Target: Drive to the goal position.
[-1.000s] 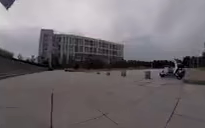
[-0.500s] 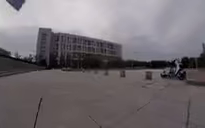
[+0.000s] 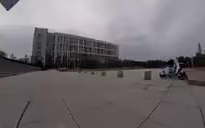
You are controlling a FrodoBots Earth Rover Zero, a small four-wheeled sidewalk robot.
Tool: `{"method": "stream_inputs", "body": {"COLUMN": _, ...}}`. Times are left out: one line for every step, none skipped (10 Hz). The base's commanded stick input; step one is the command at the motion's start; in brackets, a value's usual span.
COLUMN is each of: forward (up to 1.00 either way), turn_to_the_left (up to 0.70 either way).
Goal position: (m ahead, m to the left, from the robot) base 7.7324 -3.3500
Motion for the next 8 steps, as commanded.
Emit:
{"method": "stream_inputs", "body": {"forward": 0.7, "turn_to_the_left": -0.2}}
{"method": "stream_inputs", "body": {"forward": 0.7, "turn_to_the_left": 0.0}}
{"method": "stream_inputs", "body": {"forward": 0.7, "turn_to_the_left": 0.0}}
{"method": "stream_inputs", "body": {"forward": 0.7, "turn_to_the_left": 0.0}}
{"method": "stream_inputs", "body": {"forward": 0.7, "turn_to_the_left": 0.0}}
{"method": "stream_inputs", "body": {"forward": 0.7, "turn_to_the_left": 0.0}}
{"method": "stream_inputs", "body": {"forward": 0.7, "turn_to_the_left": 0.0}}
{"method": "stream_inputs", "body": {"forward": 0.7, "turn_to_the_left": 0.0}}
